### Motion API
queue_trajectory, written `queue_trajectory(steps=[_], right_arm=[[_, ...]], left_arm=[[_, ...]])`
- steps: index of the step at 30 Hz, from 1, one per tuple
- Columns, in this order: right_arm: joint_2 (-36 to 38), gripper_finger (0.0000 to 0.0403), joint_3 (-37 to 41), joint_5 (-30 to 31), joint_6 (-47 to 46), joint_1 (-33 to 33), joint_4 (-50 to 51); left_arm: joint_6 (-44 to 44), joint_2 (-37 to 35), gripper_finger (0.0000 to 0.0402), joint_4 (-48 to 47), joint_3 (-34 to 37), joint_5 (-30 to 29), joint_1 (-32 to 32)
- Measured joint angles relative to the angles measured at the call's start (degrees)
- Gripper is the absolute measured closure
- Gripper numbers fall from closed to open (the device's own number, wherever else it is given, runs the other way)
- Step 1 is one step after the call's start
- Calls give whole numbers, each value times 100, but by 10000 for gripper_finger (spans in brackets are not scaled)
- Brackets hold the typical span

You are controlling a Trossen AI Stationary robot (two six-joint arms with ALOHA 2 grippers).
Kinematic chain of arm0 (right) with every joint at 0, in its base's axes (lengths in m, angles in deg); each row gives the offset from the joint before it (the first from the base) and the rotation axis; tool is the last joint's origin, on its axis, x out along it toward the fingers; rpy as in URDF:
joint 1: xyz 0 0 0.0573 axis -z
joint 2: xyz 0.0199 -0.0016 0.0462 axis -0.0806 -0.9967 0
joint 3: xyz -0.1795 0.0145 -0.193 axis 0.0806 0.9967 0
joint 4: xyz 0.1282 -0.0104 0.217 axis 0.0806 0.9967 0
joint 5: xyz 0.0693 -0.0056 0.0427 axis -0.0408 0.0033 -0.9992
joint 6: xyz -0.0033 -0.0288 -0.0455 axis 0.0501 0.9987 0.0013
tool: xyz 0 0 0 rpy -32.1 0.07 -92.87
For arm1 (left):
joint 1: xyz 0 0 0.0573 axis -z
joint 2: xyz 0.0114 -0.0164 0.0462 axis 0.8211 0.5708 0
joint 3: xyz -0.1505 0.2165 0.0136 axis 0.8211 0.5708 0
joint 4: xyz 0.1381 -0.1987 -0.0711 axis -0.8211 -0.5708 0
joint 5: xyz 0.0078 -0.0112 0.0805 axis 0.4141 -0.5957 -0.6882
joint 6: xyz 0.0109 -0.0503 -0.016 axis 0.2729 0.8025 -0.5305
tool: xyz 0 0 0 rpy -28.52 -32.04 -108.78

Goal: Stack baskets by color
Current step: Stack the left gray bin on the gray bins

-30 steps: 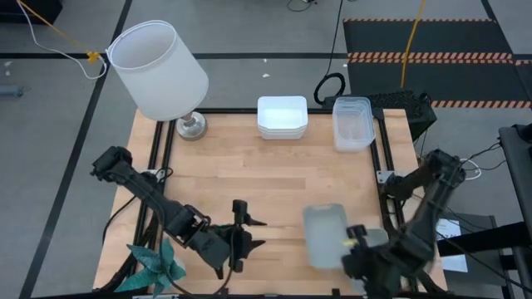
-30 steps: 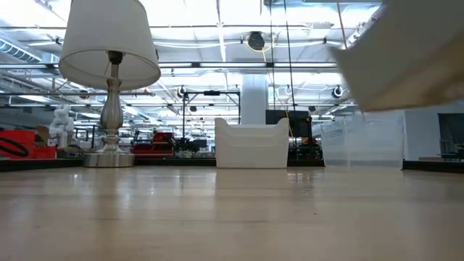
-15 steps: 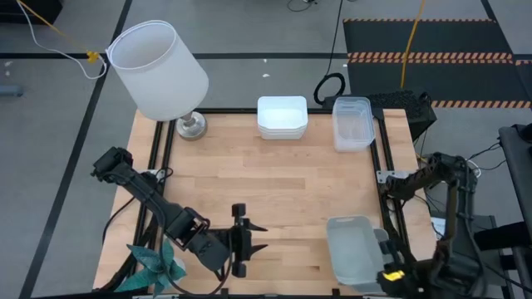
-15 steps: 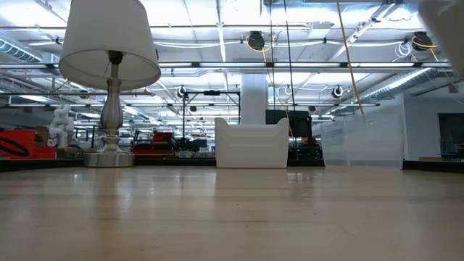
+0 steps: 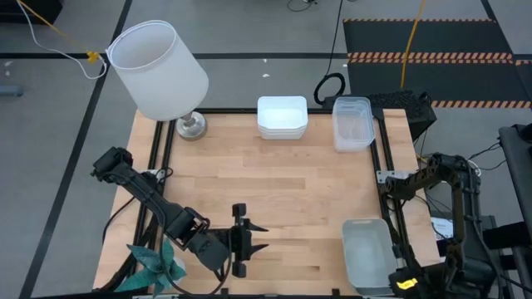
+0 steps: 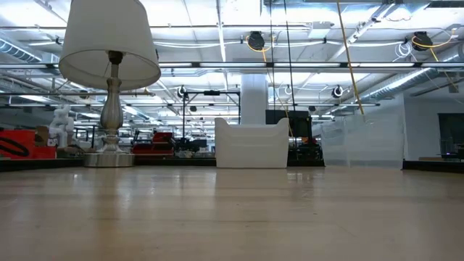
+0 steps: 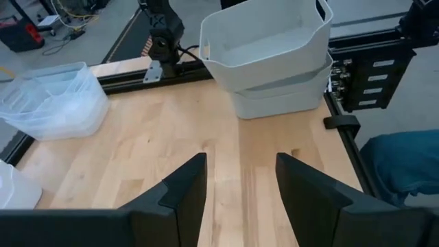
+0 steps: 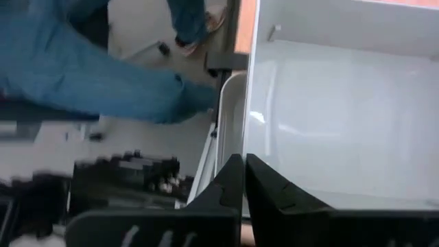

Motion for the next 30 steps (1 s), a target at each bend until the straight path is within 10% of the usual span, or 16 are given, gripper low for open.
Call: queue_trajectory(steps=[30], right_arm=[[218, 403, -1318, -829, 365, 350, 522]], left_arm=[[-118, 0, 227, 38, 2, 29, -179]])
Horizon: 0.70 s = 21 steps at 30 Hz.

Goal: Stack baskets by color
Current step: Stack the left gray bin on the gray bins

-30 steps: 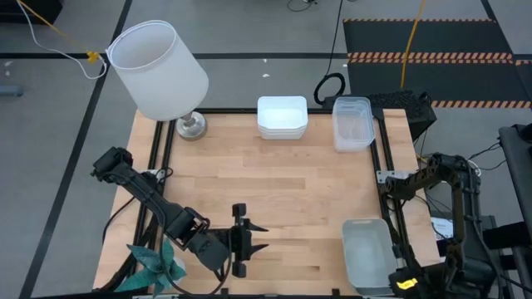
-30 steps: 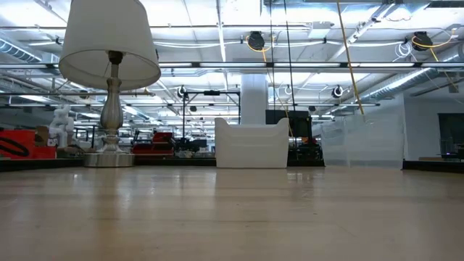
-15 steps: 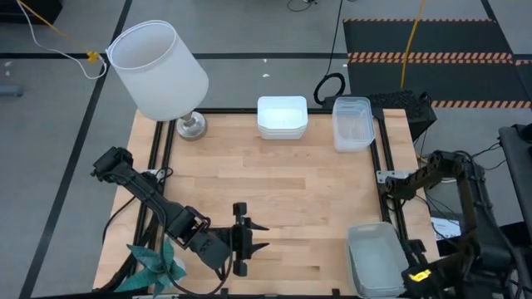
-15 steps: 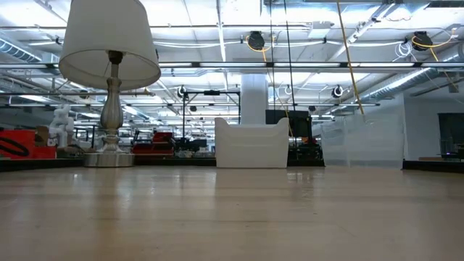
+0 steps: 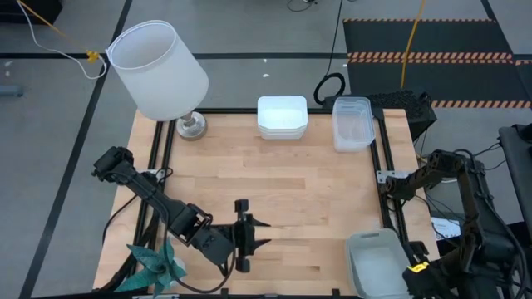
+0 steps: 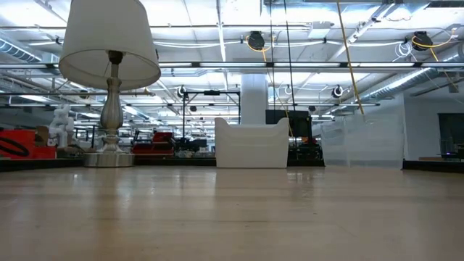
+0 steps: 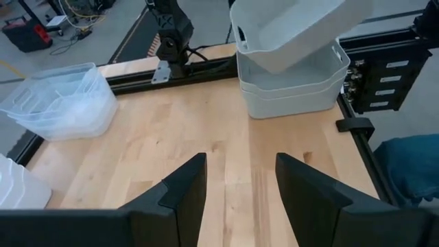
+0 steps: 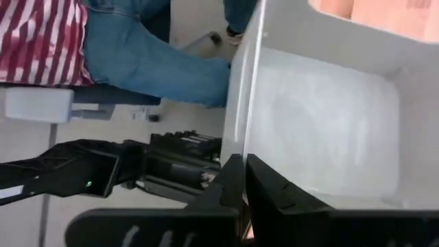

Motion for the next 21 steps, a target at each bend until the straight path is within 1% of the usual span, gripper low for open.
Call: queue_trajectory(steps=[7, 9, 14, 21], right_arm=[[-2, 403, 98, 0, -22, 23, -8], [-2, 403, 234, -25, -29, 50, 0], [-6, 403, 641, -305, -231, 55, -50], [-6, 403, 1190, -267, -281, 58, -463]], left_arm=[[-2, 0, 227, 0, 0, 4, 1], [1, 0, 227, 1, 0, 4, 0], [9, 0, 227, 1, 0, 4, 2], [6, 0, 227, 1, 0, 4, 2]])
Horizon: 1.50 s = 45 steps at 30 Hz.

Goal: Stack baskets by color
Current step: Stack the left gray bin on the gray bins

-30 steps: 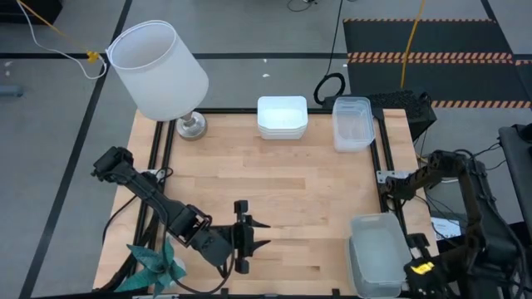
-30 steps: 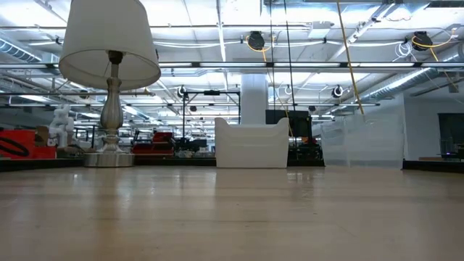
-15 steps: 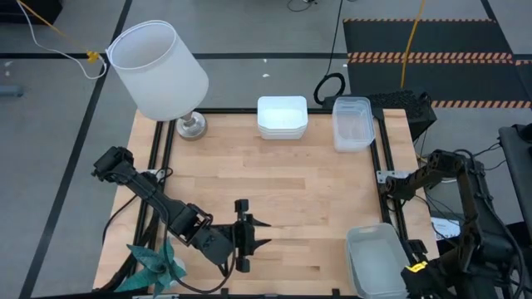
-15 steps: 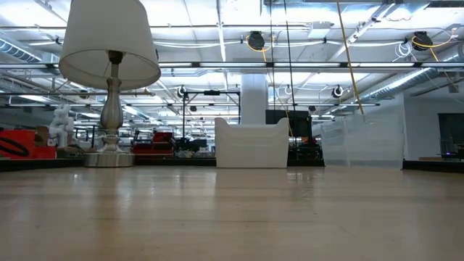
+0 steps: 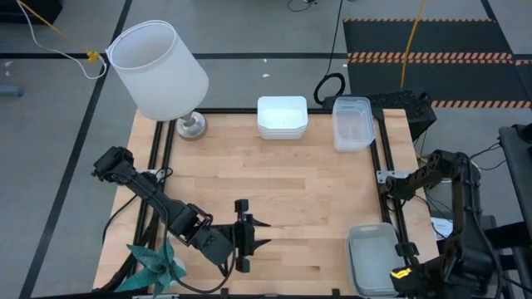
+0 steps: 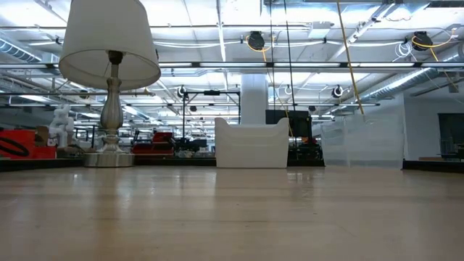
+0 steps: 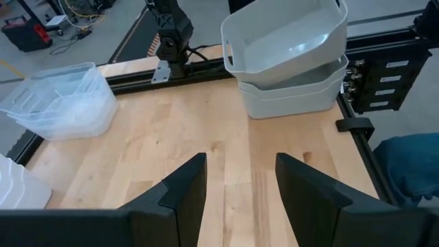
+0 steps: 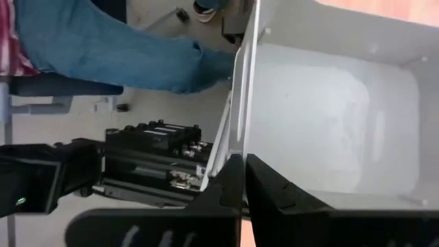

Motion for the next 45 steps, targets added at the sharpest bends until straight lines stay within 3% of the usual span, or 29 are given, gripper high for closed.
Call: queue_trajectory(steps=[30, 36, 45], right_arm=[[0, 399, 1153, 414, -178, 266, -714], [0, 371, 1422, 264, -191, 266, -1247], [55, 305, 1477, -98, -475, 266, -1288]], left_arm=[[-24, 0, 227, -2, 0, -1, -1], [18, 0, 227, -1, 0, -1, -1], [62, 0, 227, 0, 0, 2, 0]])
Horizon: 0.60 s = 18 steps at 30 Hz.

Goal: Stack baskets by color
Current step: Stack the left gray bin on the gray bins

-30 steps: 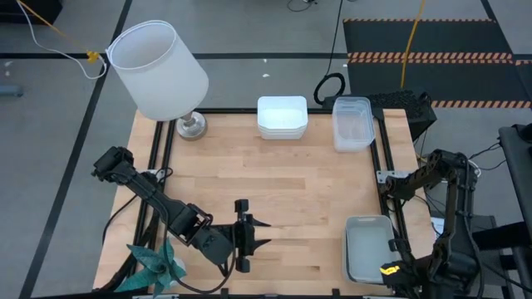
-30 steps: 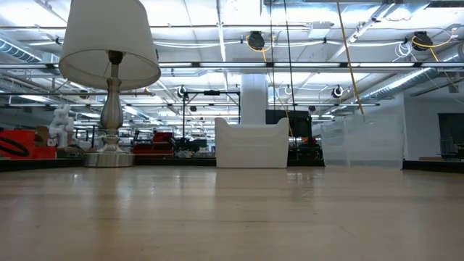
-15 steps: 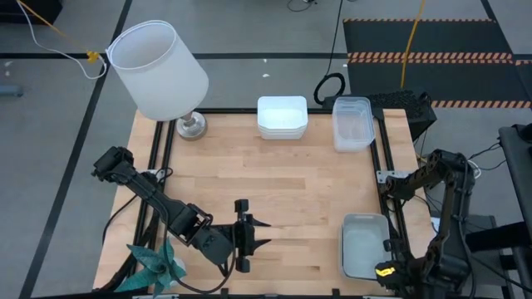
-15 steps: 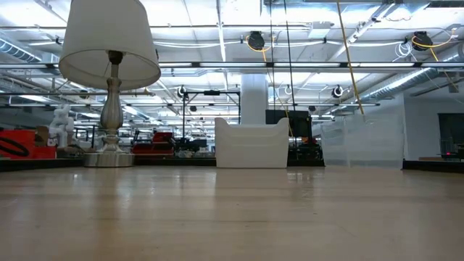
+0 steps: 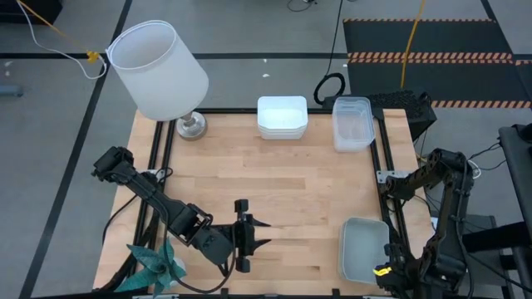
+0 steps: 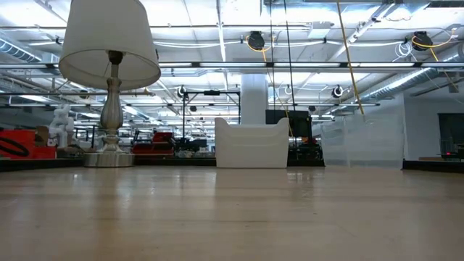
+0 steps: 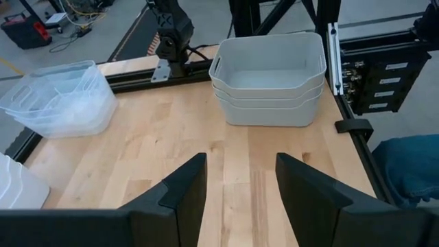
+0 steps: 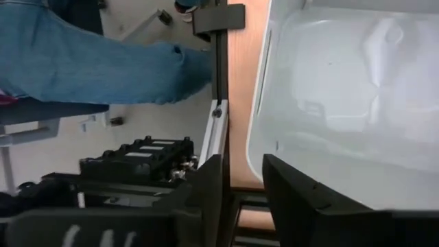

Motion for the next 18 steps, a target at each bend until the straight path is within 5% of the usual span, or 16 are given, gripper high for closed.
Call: queue_trajectory(steps=[7, 15, 18], right_arm=[[318, 292, -7, 461, 488, -1, 3], [720, 347, -11, 2962, 1891, 7, 341], [760, 385, 138, 3368, 1864, 48, 621]], left_arm=[[25, 2, 227, 9, 0, 7, -1], [-704, 2, 227, 110, 0, 14, -98], [-973, 2, 227, 111, 2, 13, -191]])
